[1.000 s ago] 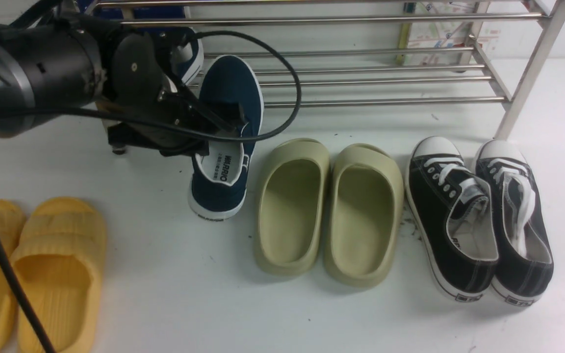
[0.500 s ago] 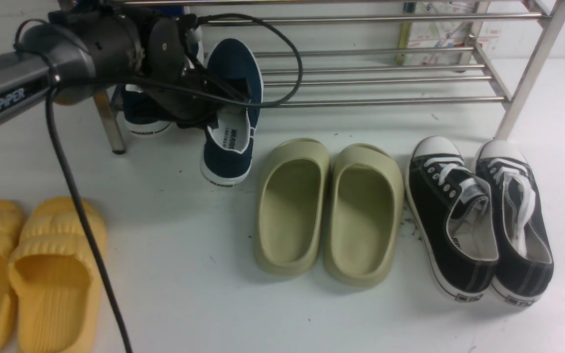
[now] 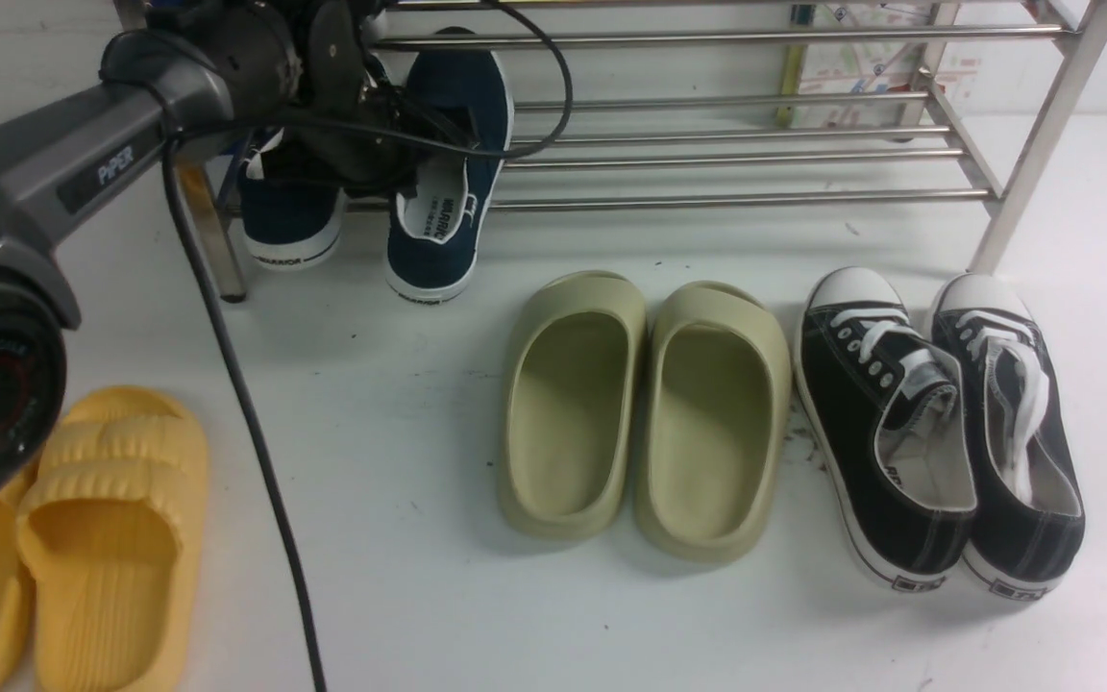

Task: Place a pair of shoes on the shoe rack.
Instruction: Use the left arm to put a shoe into the shoe rack

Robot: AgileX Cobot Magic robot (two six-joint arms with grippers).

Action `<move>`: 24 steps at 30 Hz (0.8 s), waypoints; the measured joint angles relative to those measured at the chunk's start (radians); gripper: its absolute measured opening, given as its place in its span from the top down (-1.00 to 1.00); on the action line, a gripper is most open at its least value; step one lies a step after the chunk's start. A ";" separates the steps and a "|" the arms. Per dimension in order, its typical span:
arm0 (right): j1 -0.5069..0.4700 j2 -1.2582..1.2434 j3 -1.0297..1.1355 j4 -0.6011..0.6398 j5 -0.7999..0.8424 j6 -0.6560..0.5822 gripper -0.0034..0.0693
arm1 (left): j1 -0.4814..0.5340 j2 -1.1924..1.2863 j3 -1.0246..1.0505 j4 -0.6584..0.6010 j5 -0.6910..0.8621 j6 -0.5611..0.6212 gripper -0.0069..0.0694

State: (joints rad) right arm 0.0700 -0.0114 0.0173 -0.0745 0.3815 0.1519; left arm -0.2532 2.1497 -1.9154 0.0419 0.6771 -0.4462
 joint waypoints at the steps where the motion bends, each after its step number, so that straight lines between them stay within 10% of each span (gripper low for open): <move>1: 0.000 0.000 0.000 0.000 0.000 0.000 0.25 | 0.000 0.006 -0.002 0.001 -0.002 0.001 0.82; 24: 0.000 0.000 0.000 0.000 0.000 0.000 0.25 | 0.010 0.018 -0.013 0.020 -0.052 -0.132 0.82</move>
State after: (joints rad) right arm 0.0700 -0.0114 0.0173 -0.0745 0.3815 0.1519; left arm -0.2430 2.1674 -1.9285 0.0620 0.6255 -0.5779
